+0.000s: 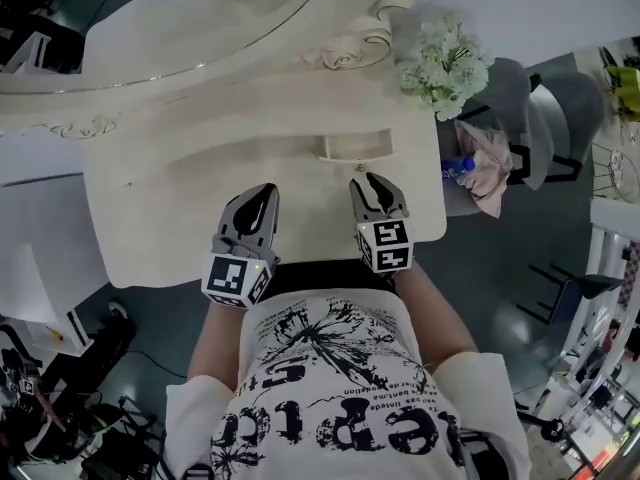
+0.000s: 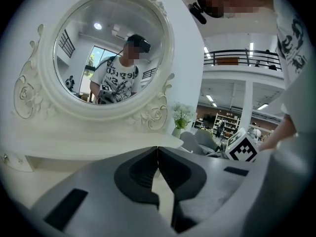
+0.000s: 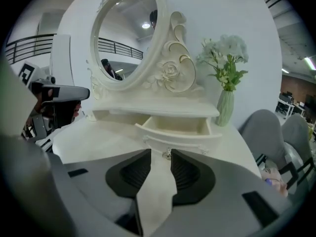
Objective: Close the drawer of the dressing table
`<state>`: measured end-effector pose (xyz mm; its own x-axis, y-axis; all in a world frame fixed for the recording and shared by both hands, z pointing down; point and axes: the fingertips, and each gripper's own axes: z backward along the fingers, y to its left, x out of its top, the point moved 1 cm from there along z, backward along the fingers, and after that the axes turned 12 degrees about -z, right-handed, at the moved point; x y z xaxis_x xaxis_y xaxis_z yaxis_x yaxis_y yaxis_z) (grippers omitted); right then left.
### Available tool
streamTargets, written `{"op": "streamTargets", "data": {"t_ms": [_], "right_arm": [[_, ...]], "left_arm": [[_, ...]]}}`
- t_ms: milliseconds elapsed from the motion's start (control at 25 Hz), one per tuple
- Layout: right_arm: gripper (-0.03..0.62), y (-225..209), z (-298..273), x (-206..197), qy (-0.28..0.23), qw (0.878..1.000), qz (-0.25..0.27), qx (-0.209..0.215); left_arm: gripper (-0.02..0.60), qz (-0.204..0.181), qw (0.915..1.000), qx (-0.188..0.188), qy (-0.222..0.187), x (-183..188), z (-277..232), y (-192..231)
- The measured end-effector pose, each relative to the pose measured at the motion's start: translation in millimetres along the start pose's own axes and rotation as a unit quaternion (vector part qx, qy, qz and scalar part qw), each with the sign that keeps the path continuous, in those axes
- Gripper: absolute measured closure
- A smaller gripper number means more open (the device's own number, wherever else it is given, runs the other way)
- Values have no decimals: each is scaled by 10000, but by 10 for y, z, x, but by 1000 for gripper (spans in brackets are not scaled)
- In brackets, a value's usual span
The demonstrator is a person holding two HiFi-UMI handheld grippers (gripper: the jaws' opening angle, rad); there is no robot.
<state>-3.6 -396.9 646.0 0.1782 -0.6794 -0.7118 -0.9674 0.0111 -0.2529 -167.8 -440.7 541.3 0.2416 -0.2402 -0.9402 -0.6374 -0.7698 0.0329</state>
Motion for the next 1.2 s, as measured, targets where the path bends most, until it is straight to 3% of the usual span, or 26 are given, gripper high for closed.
{"op": "streamTargets", "data": {"t_ms": [200, 760, 1200], "right_arm": [[468, -119, -227, -100, 103, 9994, -120, -296], [488, -187, -362, -114, 189, 9975, -455, -516], [488, -279, -513, 43, 466, 9972, -434, -394]], "left_arm": [[563, 334, 9994, 0, 82, -126, -107, 25], [563, 461, 9987, -35, 235, -243, -166, 23], [563, 459, 9988, -51, 169, -166, -273, 0]]}}
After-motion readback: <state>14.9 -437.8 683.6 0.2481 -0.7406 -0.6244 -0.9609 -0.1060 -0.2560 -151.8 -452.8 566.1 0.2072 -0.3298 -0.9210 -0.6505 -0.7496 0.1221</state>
